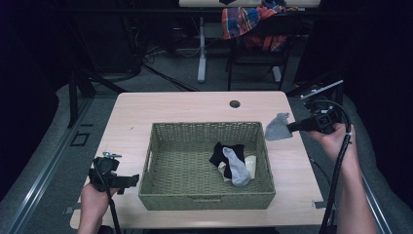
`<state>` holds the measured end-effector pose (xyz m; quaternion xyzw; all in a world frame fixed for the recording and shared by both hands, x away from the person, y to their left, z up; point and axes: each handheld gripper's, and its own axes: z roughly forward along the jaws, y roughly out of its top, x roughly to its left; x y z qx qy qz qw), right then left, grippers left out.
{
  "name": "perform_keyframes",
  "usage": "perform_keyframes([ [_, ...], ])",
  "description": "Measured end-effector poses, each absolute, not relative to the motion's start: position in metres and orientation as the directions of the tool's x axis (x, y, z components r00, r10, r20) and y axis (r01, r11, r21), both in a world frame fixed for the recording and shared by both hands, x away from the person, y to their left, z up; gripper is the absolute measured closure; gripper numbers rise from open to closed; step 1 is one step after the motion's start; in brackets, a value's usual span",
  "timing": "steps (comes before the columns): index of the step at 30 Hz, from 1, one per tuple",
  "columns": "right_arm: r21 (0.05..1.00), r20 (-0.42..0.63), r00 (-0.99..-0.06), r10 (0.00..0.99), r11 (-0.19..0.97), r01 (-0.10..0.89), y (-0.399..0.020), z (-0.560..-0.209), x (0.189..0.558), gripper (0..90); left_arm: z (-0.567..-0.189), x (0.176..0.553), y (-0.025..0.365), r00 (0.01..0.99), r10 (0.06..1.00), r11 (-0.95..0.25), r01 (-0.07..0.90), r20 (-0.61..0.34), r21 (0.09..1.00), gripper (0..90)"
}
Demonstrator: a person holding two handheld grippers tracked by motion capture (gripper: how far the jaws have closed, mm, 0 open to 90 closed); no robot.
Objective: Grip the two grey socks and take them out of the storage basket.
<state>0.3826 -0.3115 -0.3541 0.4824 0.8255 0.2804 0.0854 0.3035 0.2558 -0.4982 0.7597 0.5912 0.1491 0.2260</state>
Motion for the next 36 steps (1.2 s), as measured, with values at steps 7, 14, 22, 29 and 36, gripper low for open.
perform_keyframes([
  [7,0.535,0.114,-0.48,0.87,0.353,0.767,-0.324,-0.357,0.383,87.3,-0.498,0.303,0.255,0.256,0.966,-0.199,0.831,-0.041,0.52,0.6],
  [14,0.506,0.106,-0.441,0.891,0.334,0.795,-0.332,-0.364,0.386,87.2,-0.498,0.303,0.256,0.257,0.966,-0.2,0.831,-0.039,0.518,0.6],
  [22,0.471,0.101,-0.415,0.904,0.324,0.82,-0.34,-0.375,0.392,87.3,-0.498,0.303,0.256,0.257,0.966,-0.199,0.831,-0.041,0.52,0.6],
  [29,0.433,0.097,-0.386,0.917,0.31,0.846,-0.346,-0.389,0.398,87.3,-0.498,0.303,0.256,0.256,0.966,-0.199,0.831,-0.041,0.52,0.6],
  [36,0.385,0.083,-0.374,0.924,0.316,0.867,-0.346,-0.405,0.405,87.3,-0.498,0.303,0.255,0.257,0.965,-0.199,0.831,-0.041,0.52,0.6],
])
